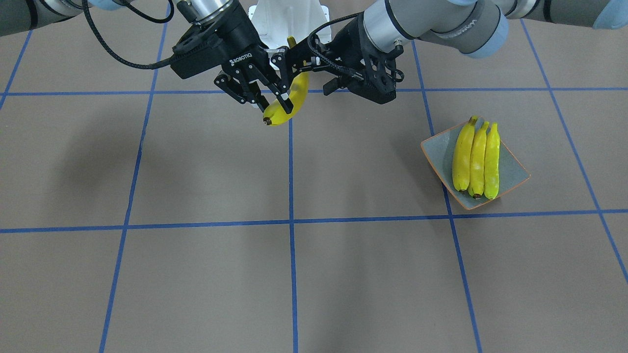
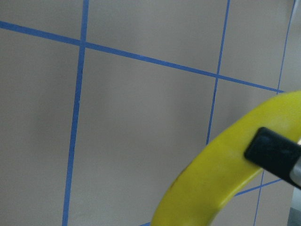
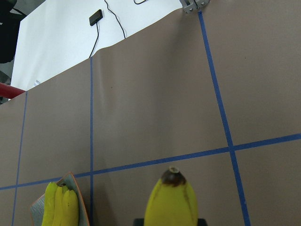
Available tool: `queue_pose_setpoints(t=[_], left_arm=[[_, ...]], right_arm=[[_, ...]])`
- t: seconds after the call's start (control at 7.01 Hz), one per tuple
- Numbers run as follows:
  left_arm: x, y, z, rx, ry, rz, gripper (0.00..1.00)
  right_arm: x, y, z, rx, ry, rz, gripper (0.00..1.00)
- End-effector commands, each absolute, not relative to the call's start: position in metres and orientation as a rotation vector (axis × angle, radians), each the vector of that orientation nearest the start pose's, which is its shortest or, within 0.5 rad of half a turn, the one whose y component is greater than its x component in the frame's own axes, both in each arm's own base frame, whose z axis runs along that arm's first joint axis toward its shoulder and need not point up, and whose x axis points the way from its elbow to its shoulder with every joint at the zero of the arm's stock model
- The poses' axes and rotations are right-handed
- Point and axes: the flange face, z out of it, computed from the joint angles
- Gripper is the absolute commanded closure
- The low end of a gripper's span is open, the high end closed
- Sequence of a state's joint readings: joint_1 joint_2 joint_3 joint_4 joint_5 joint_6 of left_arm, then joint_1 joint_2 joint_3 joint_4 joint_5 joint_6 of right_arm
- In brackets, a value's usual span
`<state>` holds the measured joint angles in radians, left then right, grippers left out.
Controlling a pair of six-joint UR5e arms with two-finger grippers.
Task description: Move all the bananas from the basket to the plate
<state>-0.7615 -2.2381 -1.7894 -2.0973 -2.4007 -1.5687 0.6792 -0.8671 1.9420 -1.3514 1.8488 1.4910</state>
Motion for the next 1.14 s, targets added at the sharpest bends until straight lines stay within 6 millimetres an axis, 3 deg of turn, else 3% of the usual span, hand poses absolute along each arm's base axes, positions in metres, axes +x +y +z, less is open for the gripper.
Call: queue_pose_setpoints(t=[0.0,0.29,0.57,0.86,1.0], left_arm=[[0.395,-0.447,0.105,-0.146,1.458,-0.021,0.0],[0.398,-0.444,0.105,-0.152,1.457,-0.014,0.02],[0.405,-0.439,0.105,-0.162,1.456,-0.003,0.23],[0.404,-0.437,0.103,-0.158,1.465,0.004,0.27],[0.405,-0.436,0.102,-0.16,1.465,0.006,0.39]], right_arm=[[-0.384,-0.449,0.072,0.258,-1.287,0.334,1.0],[-0.382,-0.45,0.072,0.255,-1.288,0.334,1.0],[-0.383,-0.449,0.072,0.253,-1.289,0.334,1.0],[-0.383,-0.449,0.072,0.254,-1.289,0.332,1.0],[-0.382,-0.45,0.072,0.255,-1.287,0.334,1.0]])
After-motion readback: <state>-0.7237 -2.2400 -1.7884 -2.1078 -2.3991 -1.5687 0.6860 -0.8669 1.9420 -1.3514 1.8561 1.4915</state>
